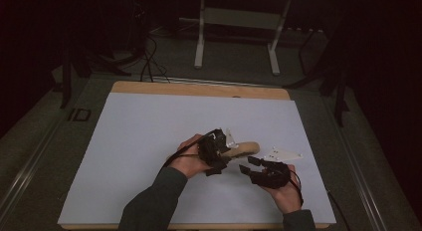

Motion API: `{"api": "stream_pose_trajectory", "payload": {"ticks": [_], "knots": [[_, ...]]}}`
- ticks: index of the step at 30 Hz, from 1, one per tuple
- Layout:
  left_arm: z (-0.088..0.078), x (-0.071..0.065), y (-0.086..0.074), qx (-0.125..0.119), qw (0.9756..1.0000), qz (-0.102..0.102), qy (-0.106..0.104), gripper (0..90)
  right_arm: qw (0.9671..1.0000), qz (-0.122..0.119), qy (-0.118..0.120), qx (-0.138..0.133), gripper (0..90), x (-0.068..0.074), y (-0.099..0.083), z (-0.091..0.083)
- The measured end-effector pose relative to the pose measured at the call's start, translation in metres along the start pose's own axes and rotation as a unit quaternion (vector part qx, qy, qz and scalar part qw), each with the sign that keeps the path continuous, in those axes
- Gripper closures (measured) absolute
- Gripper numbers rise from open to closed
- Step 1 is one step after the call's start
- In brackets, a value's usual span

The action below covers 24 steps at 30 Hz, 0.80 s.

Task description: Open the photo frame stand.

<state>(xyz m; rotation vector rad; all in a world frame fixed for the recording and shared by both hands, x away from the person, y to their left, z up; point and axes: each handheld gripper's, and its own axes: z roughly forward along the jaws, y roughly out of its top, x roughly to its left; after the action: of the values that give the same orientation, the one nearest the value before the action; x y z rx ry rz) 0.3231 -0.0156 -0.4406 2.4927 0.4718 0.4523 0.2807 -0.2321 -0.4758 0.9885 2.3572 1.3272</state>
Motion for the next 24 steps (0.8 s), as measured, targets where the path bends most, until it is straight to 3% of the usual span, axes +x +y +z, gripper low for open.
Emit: {"api": "stream_pose_trajectory", "payload": {"ticks": [6,13,20,24], "knots": [[-0.010,0.006,-0.013,-0.032,0.9989,-0.021,-0.027,44.8,1.0000,0.004,-0.001,0.005,50.8,-0.001,-0.001,0.001],[-0.030,0.010,-0.024,-0.067,0.9968,-0.032,-0.031,43.9,1.0000,0.007,-0.002,0.005,50.7,-0.003,-0.002,0.001],[-0.063,0.027,-0.046,-0.123,0.9895,-0.070,-0.026,47.5,0.9999,0.009,-0.003,0.006,50.8,-0.004,-0.003,0.002],[-0.077,0.037,-0.063,-0.136,0.9862,-0.094,-0.008,51.2,0.9999,0.008,-0.004,0.007,51.0,-0.004,-0.003,0.003]]}}
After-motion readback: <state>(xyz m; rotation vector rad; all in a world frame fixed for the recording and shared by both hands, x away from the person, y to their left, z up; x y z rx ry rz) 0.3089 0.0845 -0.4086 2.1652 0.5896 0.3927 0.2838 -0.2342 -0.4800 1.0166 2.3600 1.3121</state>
